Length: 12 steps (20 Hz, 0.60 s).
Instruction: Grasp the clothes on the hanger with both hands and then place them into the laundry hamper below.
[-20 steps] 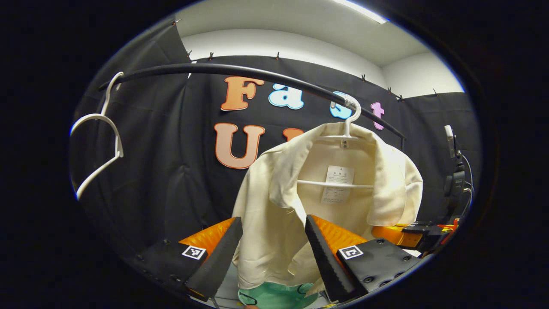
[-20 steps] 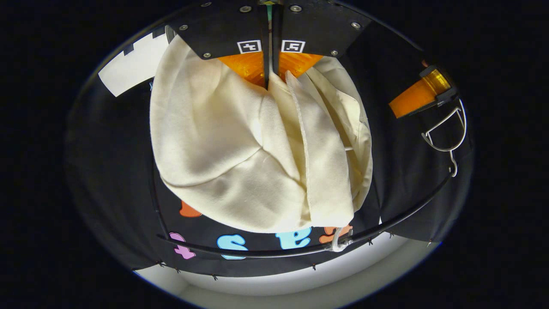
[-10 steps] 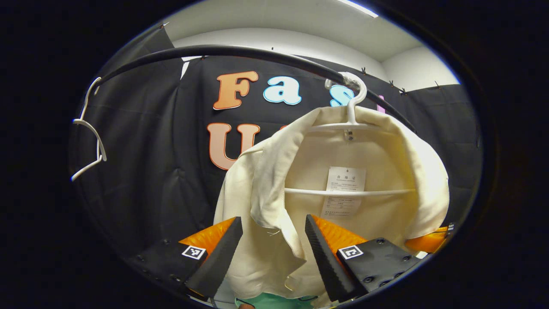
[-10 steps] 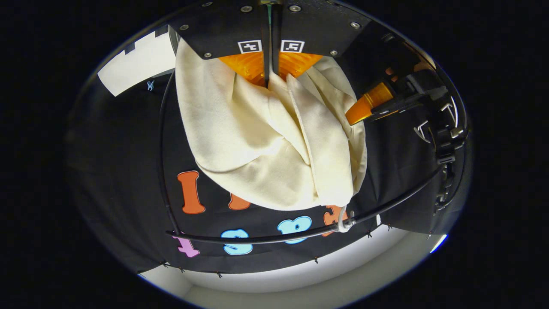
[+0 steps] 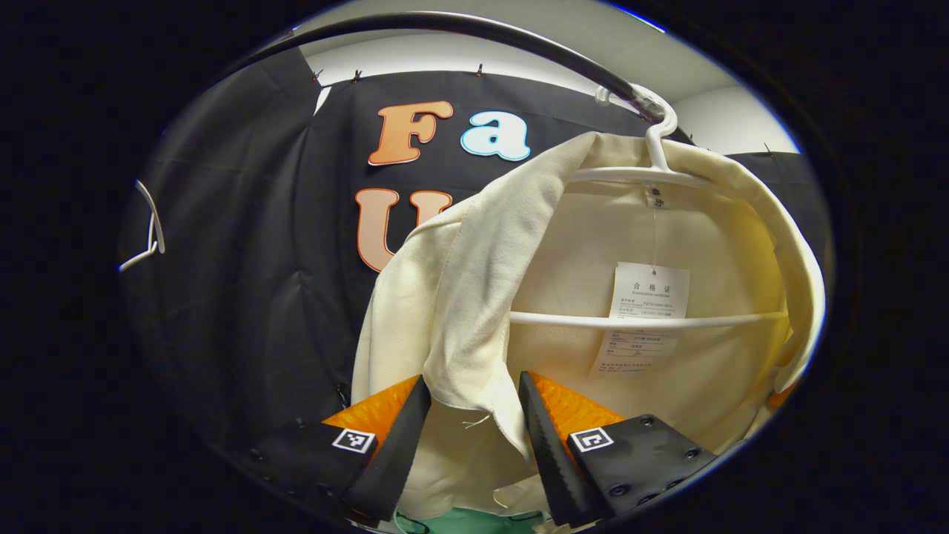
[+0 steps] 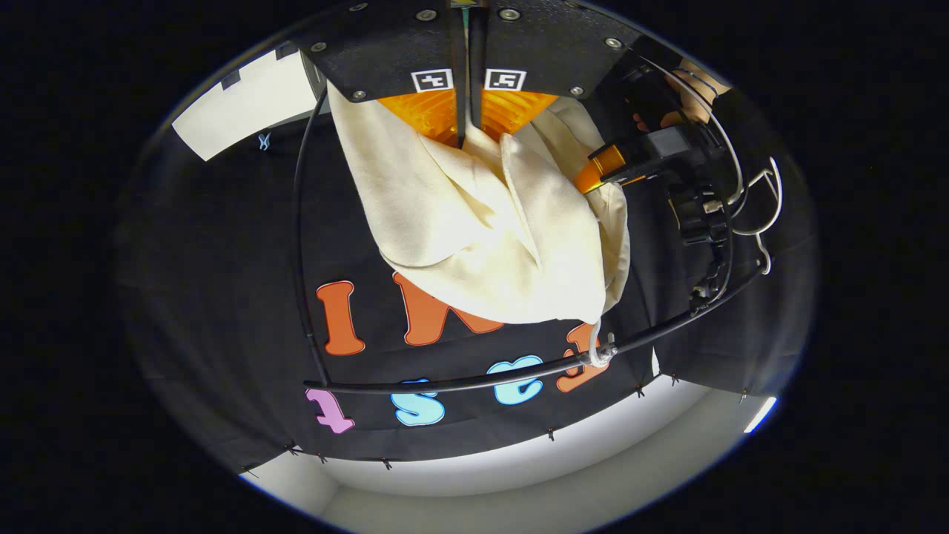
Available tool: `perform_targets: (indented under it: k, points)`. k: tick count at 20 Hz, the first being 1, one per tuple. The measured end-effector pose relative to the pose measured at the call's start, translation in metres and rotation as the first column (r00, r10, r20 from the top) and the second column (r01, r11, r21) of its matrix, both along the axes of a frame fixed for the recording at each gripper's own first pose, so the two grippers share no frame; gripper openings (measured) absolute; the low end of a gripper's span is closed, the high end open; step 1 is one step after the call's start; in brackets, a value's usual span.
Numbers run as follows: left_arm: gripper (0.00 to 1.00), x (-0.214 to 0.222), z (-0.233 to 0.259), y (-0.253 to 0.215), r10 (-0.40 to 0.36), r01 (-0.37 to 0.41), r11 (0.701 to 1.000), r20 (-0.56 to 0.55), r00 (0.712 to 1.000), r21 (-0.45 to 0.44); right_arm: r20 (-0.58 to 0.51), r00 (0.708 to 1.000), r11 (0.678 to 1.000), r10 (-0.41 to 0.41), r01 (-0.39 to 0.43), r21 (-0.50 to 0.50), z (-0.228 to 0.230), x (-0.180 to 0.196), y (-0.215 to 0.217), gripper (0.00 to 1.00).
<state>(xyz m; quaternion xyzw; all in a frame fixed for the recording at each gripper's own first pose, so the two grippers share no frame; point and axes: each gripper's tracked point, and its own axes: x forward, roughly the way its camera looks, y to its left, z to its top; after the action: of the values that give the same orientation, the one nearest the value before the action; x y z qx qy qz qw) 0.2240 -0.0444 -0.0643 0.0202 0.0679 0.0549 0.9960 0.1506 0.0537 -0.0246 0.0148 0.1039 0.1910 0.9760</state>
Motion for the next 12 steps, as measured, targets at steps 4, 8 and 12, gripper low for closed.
perform_targets:
  k: [4, 8, 12]
  points:
    - [0.47, -0.001, 0.0, 0.001, -0.016, 0.017, 0.999, -0.011, 1.0, 0.037, 0.03, 0.999, 1.0, -0.015, 0.015, -0.003, 0.016, -0.005, -0.006, 0.01]
    - [0.08, -0.006, -0.005, 0.008, -0.047, 0.053, 0.995, -0.072, 0.996, 0.088, 0.07, 0.997, 1.0, -0.022, 0.022, 0.011, 0.034, -0.015, -0.004, 0.01]
    - [0.07, -0.02, 0.017, 0.026, -0.061, 0.064, 0.994, -0.043, 0.997, 0.089, 0.091, 0.995, 0.998, -0.042, 0.038, 0.045, 0.055, -0.017, -0.014, 0.01]
